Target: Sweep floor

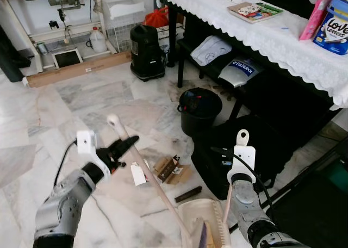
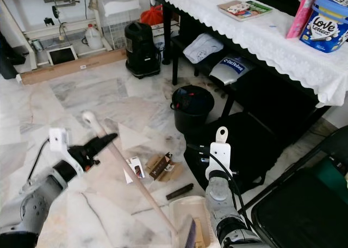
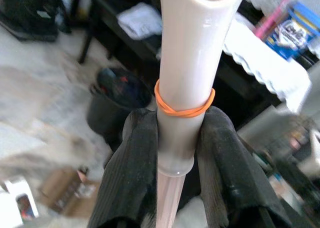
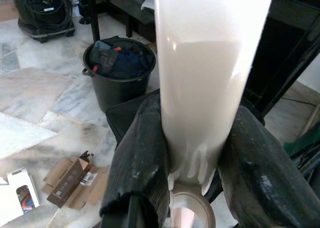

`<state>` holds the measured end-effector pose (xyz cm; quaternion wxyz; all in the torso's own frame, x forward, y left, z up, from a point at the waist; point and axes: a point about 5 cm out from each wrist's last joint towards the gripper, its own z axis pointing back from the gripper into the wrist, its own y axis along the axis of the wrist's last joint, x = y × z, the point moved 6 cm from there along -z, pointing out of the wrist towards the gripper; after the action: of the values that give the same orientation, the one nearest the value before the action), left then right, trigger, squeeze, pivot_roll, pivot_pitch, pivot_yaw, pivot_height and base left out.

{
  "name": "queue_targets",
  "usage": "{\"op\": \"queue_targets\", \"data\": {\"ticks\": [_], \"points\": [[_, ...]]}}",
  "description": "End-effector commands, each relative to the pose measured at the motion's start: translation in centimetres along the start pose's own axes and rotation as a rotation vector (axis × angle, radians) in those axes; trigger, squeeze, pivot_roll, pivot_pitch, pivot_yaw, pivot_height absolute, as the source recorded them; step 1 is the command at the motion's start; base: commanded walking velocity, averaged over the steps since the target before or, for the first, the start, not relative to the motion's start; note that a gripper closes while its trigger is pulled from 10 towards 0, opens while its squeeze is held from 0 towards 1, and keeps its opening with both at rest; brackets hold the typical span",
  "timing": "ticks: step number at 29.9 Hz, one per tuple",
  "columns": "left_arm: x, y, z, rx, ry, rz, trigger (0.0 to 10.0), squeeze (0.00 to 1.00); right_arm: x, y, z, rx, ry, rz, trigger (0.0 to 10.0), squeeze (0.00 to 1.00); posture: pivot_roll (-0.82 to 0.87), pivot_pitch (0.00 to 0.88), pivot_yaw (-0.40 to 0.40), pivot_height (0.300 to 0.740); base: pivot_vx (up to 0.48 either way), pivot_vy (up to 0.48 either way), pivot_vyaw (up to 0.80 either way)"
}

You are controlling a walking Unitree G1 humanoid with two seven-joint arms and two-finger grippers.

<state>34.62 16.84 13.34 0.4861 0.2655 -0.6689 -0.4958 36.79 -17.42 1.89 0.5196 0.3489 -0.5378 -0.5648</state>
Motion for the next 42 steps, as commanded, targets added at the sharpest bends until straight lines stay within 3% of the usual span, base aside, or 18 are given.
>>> {"op": "queue_targets", "data": {"ticks": [1, 7, 11, 12, 20, 30, 37, 42], "points": [[-0.2, 2.8, -0.2, 0.120, 0.045, -0.050, 10.0, 0.00, -0.1, -0.7, 0.2, -0.024, 0.010, 0.017, 10.0, 0.00, 0.15, 0.090, -0.027, 0.740, 0.000, 0.000, 0.00], [-1.9, 4.2, -0.4, 0.181, 0.196, -0.202, 10.0, 0.00, -0.3, 0.2, 0.1, 0.017, 0.016, -0.012, 10.0, 0.00, 0.15, 0.093, -0.024, 0.740, 0.000, 0.000, 0.00], [-2.4, 4.4, -0.2, 0.205, 0.298, -0.384, 10.0, 0.00, -0.8, 1.1, 0.0, 0.050, 0.041, -0.058, 10.0, 0.00, 0.14, 0.095, -0.023, 0.740, 0.000, 0.000, 0.00], [-2.4, 4.3, -0.2, 0.204, 0.304, -0.398, 10.0, 0.00, -0.8, 1.2, 0.0, 0.050, 0.041, -0.078, 10.0, 0.00, 0.14, 0.096, -0.022, 0.740, 0.000, 0.000, 0.00], [-2.0, 2.7, -0.1, 0.213, 0.339, -0.414, 10.0, 0.00, -1.8, 3.7, -0.4, 0.140, 0.110, -0.158, 10.0, 0.00, 0.13, 0.098, -0.021, 0.740, 0.000, 0.000, 0.00], [-1.4, 3.0, -0.1, 0.281, 0.375, -0.430, 10.0, 0.00, -2.0, 7.1, -0.6, 0.269, 0.166, -0.234, 10.0, 0.00, 0.13, 0.101, -0.026, 0.740, 0.000, 0.000, 0.00], [-1.4, 2.9, 0.4, 0.288, 0.401, -0.518, 10.0, 0.00, -1.7, 8.5, -0.5, 0.327, 0.185, -0.272, 10.0, 0.00, 0.13, 0.093, -0.027, 0.740, 0.000, 0.000, 0.00], [-1.7, 2.6, 0.9, 0.291, 0.430, -0.536, 10.0, 0.00, -1.5, 9.4, -0.5, 0.353, 0.193, -0.293, 10.0, 0.00, 0.13, 0.090, -0.032, 0.740, 0.000, 0.000, 0.00]]}}
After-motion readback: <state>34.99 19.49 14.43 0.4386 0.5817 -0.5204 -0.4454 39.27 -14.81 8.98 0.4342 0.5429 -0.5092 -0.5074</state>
